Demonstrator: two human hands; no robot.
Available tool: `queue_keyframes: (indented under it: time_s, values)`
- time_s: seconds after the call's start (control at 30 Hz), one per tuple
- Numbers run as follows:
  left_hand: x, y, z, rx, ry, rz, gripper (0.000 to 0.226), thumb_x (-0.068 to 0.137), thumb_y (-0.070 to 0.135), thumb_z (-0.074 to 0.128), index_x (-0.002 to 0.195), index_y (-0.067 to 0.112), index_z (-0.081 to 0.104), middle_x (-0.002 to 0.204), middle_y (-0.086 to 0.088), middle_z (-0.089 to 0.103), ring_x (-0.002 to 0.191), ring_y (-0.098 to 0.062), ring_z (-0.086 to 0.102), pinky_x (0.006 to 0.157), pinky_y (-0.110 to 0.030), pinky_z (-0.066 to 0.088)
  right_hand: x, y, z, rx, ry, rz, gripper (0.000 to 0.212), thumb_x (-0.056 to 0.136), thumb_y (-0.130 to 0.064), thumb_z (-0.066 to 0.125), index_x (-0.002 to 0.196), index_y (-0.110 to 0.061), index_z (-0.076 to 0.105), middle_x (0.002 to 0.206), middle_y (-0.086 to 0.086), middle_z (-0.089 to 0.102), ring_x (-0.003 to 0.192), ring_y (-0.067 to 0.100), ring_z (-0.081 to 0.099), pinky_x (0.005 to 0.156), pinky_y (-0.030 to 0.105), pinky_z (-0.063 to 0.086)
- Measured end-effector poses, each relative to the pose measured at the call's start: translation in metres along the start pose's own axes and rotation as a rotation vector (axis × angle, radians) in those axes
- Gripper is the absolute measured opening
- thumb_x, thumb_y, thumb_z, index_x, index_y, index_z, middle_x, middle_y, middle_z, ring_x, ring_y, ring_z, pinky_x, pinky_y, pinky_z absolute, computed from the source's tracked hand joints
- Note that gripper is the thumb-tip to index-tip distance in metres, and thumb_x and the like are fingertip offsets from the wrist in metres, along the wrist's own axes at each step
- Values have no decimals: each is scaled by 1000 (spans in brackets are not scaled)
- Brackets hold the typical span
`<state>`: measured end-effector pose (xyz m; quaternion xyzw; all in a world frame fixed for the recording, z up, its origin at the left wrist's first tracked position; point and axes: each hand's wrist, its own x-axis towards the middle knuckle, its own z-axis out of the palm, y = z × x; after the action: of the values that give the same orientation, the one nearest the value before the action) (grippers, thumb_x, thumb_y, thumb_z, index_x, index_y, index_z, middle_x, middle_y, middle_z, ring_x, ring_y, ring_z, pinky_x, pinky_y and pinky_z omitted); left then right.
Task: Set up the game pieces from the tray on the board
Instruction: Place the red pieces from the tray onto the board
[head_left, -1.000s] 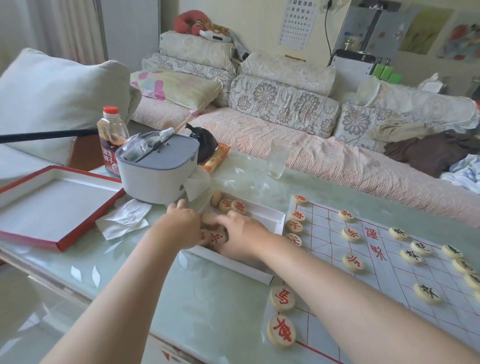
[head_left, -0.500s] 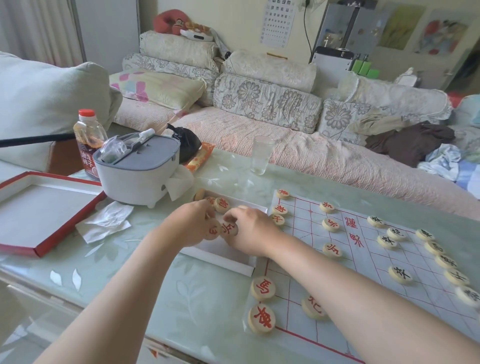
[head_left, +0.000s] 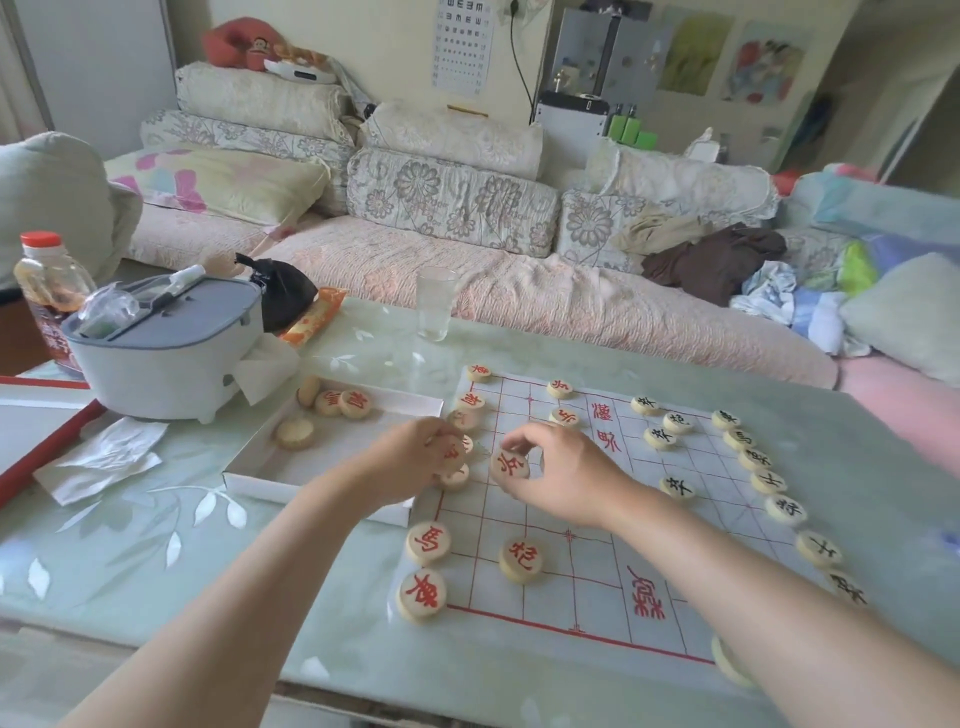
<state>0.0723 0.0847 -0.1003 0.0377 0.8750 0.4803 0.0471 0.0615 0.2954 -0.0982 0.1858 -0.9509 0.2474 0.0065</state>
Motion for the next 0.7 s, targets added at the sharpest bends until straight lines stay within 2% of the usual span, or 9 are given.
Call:
queue_keyframes:
  time_s: [0.07,0.13,0.23,0.4,0.5,0.57,0.7]
  values:
    - [-4,3,10,39,-49,-2,21,92,26,59,114,27,59,102,2,63,79,-8,56,66,-18,45,-18,11,-4,12,11,39,37,83,-57,68,112,-35,62,109,-19,62,100,1,58,79,15,41]
    - [-8,4,19,134,-97,-1,37,82,33,70,116,35,55,106,7,60,91,-10,58,78,-25,51,-35,22,-9,14,15,77,35,83,-57,67,109,-36,60,107,-20,61,99,0,57,81,17,43]
    - [-14,10,33,177,-118,36,51,79,28,74,125,31,53,119,2,57,103,-16,58,94,-34,50,-58,36,-14,8,5,138,34,83,-59,67,108,-37,59,108,-20,60,100,2,57,82,23,44]
    - [-22,23,54,213,-114,28,54,81,24,74,126,31,45,111,3,54,97,-19,58,85,-32,53,-70,49,-12,-41,12,201,30,81,-59,64,100,-36,60,104,-19,62,95,4,58,75,23,44]
    - [-24,25,61,220,-87,52,52,78,23,77,119,33,46,103,9,52,90,-9,55,77,-26,56,-71,51,-9,-45,3,224,30,80,-59,64,98,-35,61,103,-19,63,89,6,59,73,26,46]
    - [-25,25,63,227,-91,96,51,76,23,79,116,35,48,103,13,53,90,-4,53,73,-19,54,-72,50,-8,-111,-56,222,32,80,-58,64,102,-35,62,106,-18,62,93,8,58,74,27,45]
    - [-25,22,64,151,-130,125,50,74,16,81,110,37,54,107,11,60,87,-4,62,72,-17,56,-68,47,-9,-165,-57,177,30,83,-55,61,106,-35,62,117,-15,54,103,12,56,82,30,44]
